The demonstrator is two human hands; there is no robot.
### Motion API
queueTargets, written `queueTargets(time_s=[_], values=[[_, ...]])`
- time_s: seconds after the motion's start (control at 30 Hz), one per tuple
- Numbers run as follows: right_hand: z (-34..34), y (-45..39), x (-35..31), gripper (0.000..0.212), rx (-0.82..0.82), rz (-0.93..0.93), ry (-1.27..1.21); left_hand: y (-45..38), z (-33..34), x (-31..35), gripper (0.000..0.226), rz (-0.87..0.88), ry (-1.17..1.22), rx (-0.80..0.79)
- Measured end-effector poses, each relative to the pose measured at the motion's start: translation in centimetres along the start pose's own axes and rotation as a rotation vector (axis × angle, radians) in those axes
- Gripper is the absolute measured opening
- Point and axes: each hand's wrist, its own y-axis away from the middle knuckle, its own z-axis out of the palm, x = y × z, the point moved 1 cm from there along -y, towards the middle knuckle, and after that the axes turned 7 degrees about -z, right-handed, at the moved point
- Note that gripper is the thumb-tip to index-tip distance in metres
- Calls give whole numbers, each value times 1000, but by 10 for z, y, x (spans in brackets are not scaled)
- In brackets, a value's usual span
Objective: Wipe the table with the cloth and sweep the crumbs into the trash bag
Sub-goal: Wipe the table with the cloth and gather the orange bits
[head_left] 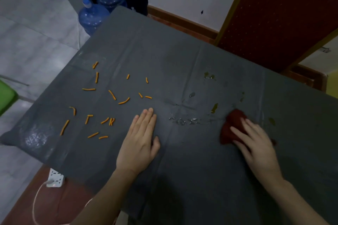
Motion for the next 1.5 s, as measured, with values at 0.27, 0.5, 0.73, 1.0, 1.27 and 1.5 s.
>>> queueTargets(time_s=[0.27,0.5,0.73,1.0,1.27,1.5], values=[[56,-74,-107,26,45,-467,-21,-1,1,-1,63,-16,-26,-48],[-1,-35,20,44,-18,-210,41,-1,0,-1,61,-27,14,-25],[16,-48,-32,47,30,-138,-59,0,2,-4,61,-14,12,7],[30,-102,-26,29,-51,-573,44,-2,0,-3,63,-20,-5,-24],[20,-123,0,35,27,17,28,-4,0,-3,62,-34,1,-41],[65,-123,-106,21,45,-435,-78,-5,3,-4,60,-21,19,-30]])
